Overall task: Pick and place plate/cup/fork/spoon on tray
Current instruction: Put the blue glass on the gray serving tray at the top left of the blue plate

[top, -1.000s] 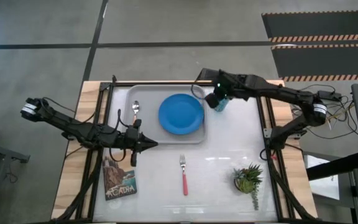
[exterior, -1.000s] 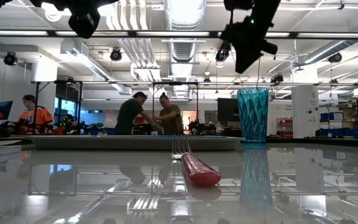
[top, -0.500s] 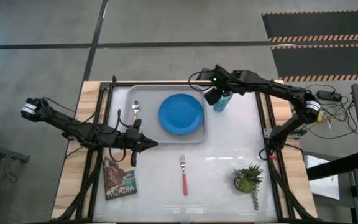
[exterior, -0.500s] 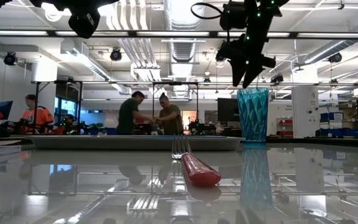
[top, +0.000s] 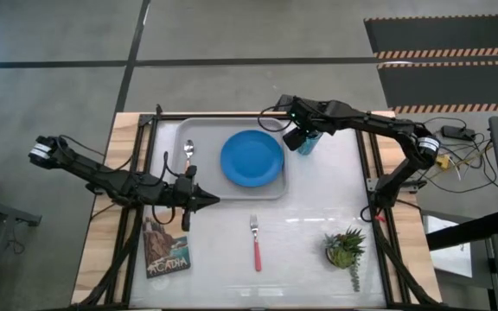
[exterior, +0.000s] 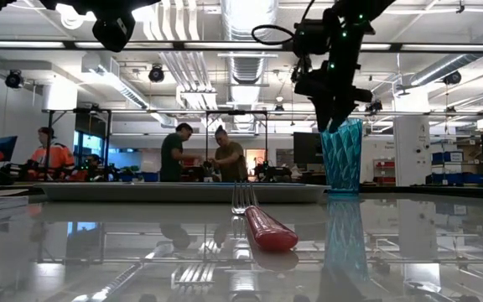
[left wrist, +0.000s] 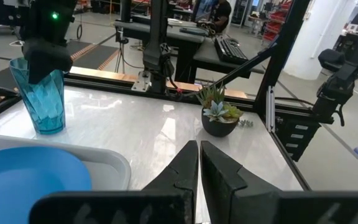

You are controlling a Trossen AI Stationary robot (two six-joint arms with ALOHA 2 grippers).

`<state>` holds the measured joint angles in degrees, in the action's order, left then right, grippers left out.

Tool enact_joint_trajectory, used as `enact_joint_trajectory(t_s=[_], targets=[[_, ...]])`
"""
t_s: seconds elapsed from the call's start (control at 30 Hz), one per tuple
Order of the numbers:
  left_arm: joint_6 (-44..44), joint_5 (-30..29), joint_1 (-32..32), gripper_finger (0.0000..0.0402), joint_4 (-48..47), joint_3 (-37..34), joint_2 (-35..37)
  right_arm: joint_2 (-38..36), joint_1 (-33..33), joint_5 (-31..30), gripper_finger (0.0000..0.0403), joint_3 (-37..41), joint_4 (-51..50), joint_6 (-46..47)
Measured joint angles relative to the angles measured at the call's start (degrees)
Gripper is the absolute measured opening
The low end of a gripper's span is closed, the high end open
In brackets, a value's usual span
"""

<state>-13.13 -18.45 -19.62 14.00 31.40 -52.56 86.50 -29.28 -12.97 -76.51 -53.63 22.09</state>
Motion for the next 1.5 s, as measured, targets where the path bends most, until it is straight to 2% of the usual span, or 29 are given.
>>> enact_joint_trajectory(t_s=[0.57,0.7,0.87,1.1,1.23,1.5], targets=[[0.6,-0.6,0.0,0.0000,0.0,0.0,0.1,-0.5,0.7,1.5,0.0013,0.2,-0.1,0.1],[1.5,-3.1,-0.1,0.0000,0.1,0.0,0.6,-0.5,0.9,1.4,0.0010,-0.5,-0.7,-0.2],[2.1,-3.4,-0.1,0.0000,2.3,-1.4,1.3,-0.6,1.4,0.9,0.0009,-3.9,-2.8,-0.6],[3.0,-4.4,0.0,0.0000,8.4,-5.4,5.9,-0.6,3.7,-0.6,0.0009,-9.7,-3.4,-1.7],[3.0,-4.4,0.0,0.0000,8.7,-7.2,8.1,-0.6,5.2,-2.6,0.0009,-12.3,-1.4,-2.6],[3.0,-4.4,0.0,0.0000,12.6,-9.3,10.9,0.4,7.0,-1.8,0.0009,-15.5,2.6,-3.8]])
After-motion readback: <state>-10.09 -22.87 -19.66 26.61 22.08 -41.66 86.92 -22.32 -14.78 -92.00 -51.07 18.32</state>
